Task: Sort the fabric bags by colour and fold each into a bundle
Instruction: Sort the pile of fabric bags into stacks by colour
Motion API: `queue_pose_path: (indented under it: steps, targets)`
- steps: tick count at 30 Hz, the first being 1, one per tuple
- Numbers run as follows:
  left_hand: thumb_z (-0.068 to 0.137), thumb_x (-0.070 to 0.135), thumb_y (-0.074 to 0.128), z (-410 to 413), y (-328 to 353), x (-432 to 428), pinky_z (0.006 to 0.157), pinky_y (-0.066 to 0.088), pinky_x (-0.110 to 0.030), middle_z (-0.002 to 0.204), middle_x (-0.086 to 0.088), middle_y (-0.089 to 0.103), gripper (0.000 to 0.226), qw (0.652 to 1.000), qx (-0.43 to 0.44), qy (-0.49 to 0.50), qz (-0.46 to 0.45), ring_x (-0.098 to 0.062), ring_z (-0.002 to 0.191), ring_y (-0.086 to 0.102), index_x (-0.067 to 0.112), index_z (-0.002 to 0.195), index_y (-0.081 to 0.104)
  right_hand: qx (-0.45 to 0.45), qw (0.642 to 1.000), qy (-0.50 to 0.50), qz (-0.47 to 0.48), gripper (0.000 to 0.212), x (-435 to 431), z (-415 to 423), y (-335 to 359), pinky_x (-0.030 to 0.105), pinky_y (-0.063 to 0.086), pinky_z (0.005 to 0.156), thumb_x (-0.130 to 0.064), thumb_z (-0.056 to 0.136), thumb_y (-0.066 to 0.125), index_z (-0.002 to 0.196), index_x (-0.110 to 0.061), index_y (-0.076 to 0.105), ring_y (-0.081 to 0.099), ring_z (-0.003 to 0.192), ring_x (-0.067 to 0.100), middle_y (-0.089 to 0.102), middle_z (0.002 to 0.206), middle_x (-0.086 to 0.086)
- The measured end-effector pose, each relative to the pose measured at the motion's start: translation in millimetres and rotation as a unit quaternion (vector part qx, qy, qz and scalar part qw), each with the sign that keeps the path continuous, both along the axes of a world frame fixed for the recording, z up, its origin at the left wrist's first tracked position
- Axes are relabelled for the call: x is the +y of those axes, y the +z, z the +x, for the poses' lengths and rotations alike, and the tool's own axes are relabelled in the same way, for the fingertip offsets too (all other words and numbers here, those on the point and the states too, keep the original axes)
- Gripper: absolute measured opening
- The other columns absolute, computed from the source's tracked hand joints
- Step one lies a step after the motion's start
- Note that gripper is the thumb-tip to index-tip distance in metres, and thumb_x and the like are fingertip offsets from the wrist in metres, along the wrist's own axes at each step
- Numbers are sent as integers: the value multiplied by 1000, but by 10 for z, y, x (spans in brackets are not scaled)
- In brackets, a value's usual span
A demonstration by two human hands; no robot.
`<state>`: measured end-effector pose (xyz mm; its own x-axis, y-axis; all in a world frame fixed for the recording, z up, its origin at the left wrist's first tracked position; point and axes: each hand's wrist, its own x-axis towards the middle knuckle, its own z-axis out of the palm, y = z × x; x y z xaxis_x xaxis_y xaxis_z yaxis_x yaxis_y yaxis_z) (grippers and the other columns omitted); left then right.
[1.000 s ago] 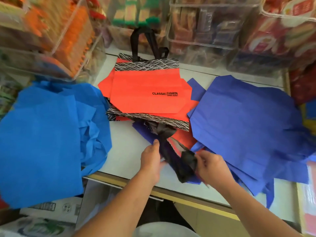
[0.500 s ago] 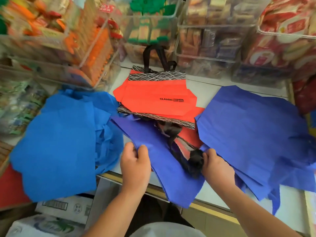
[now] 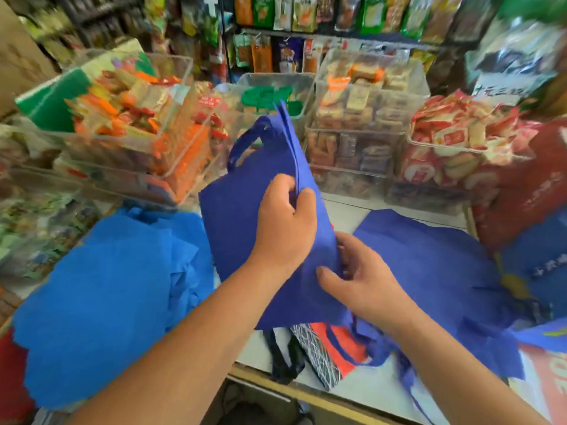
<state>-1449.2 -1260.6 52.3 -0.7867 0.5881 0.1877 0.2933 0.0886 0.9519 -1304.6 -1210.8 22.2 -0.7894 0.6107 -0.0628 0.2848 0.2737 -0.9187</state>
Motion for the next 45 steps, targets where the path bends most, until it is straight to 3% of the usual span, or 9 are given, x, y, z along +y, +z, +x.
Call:
queue_pose_path:
  steps: [4,8,12,18,22,28,32,39,45]
  targets:
    - [99,14,57,361,112,405,53,39,-24,63,4,34,32,995,-42,-82,34,-7,57,30,12,75,35,-2,972,-164,166,9,408,336,-75,32,40,56,-7,91,63,85,-11,57,45,59,19,54,62,-3]
    - [91,32,59,606,44,706,76,58,-60,84,-17,63,26,988,-87,-117,42,-22,75,62,7,90,53,-14,916,-253,310,26,806,778,12,38,39,56,-3,95,58,112,-19,69,44,64,19,55,67,-11]
    - [98,22,61,822,-273,868,56,60,-38,75,-5,66,16,979,-176,-104,-25,-20,67,71,10,87,59,-60,857,-215,465,33,1153,1111,-169,41,52,80,-9,91,56,119,-15,71,65,92,27,72,101,-1]
    - [105,23,54,1146,-1221,919,52,54,-29,82,-8,68,14,868,-416,-147,-227,-15,57,64,11,100,58,-294,855,-175,391,43,1267,1451,-958,68,36,110,-19,74,61,116,-20,73,64,119,30,70,115,1]
    - [103,28,59,1244,-1600,652,64,51,-30,95,-3,67,10,755,-446,-309,-368,-17,77,64,19,104,59,-447,850,-143,240,33,1145,1462,-1354,50,33,113,-29,97,51,127,-23,62,51,131,26,63,127,-2]
    - [96,19,58,644,-2085,137,71,52,-37,86,-6,66,8,892,-279,2,-355,-19,73,60,19,90,63,-399,902,-9,166,72,905,983,-1936,52,26,122,-62,94,26,154,-28,45,24,155,33,29,168,6]
    - [97,19,66,185,-2352,-326,73,40,-34,83,-3,50,23,879,-267,112,-379,-24,77,50,15,81,49,-416,893,53,164,96,847,607,-2225,53,18,123,-74,78,3,161,-35,27,13,159,30,14,172,0]
    - [87,40,79,174,-2755,-365,67,49,-30,84,-2,66,37,841,-391,33,-371,-18,73,63,8,100,66,-517,854,2,56,70,876,893,-2556,64,27,114,-68,98,35,158,-40,11,9,156,13,9,167,-24]
    - [87,29,78,478,-2777,-48,91,58,-46,105,-9,71,24,850,-402,86,-331,-31,98,68,16,103,64,-430,894,-90,88,80,792,847,-2384,56,35,113,-72,89,23,152,-25,40,32,149,23,35,162,-5]
